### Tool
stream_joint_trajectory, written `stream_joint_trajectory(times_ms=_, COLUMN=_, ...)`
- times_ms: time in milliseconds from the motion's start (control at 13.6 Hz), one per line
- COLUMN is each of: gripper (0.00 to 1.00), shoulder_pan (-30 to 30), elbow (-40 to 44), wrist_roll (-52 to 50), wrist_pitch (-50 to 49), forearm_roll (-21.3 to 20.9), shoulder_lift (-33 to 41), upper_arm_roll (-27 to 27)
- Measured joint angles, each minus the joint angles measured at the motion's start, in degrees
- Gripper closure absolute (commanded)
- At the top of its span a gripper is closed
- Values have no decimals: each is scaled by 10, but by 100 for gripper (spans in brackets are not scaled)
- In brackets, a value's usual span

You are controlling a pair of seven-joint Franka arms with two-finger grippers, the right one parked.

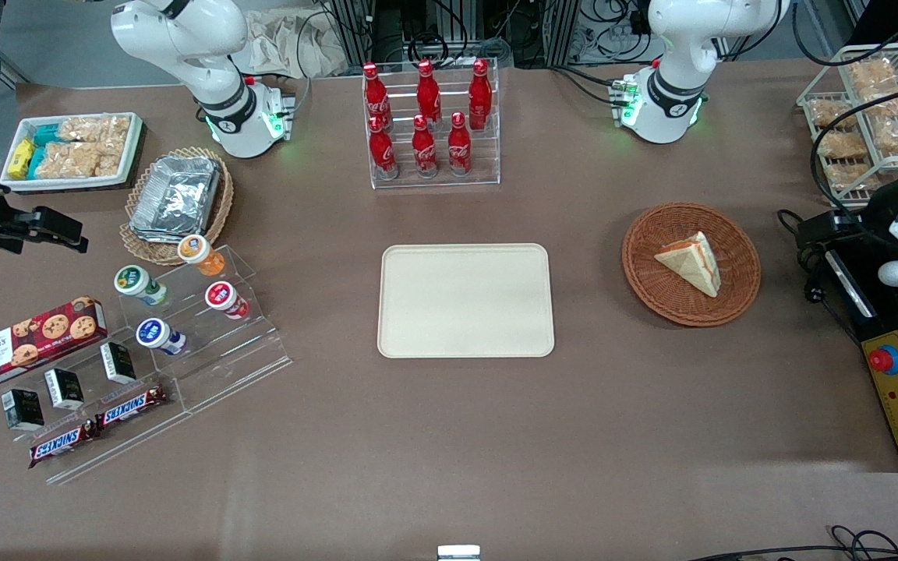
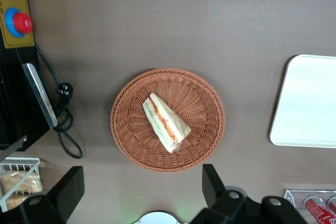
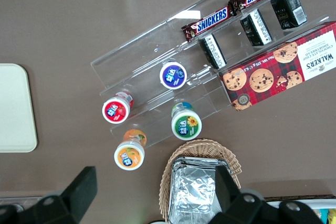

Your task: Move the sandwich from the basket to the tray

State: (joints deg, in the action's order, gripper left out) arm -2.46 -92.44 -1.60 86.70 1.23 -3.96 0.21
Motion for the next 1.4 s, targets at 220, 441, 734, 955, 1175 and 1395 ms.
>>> stream_joint_trajectory(times_ms=220, gripper=0, shoulder_pan=-33, elbow=-77, wrist_roll=-2, wrist_pitch=32, forearm_roll=1, shoulder_lift=25, upper_arm_roll=4)
stream_joint_trajectory(times_ms=441, gripper=0, shoulder_pan=-51, elbow=-175, wrist_roll=-5, wrist_pitch=86, forearm_roll=23, shoulder_lift=57, upper_arm_roll=5)
stream_joint_trajectory(times_ms=734, gripper=0, shoulder_pan=-96, elbow=-295, wrist_roll=-6, wrist_pitch=169, forearm_roll=90, shoulder_lift=86, upper_arm_roll=5)
stream_joint_trajectory(times_ms=955, gripper=0, shoulder_pan=-113, elbow=-335, wrist_roll=-25, wrist_pitch=189, forearm_roll=123, shoulder_lift=87, upper_arm_roll=5)
stream_joint_trajectory(times_ms=1175, gripper=0, shoulder_pan=-114, elbow=-355, wrist_roll=-76, wrist_pitch=197, forearm_roll=126, shoulder_lift=80, upper_arm_roll=4)
stream_joint_trajectory(times_ms=1395, gripper=0, shoulder_pan=-112, elbow=-365, wrist_roll=-134, wrist_pitch=198, forearm_roll=126, shoulder_lift=54, upper_arm_roll=0)
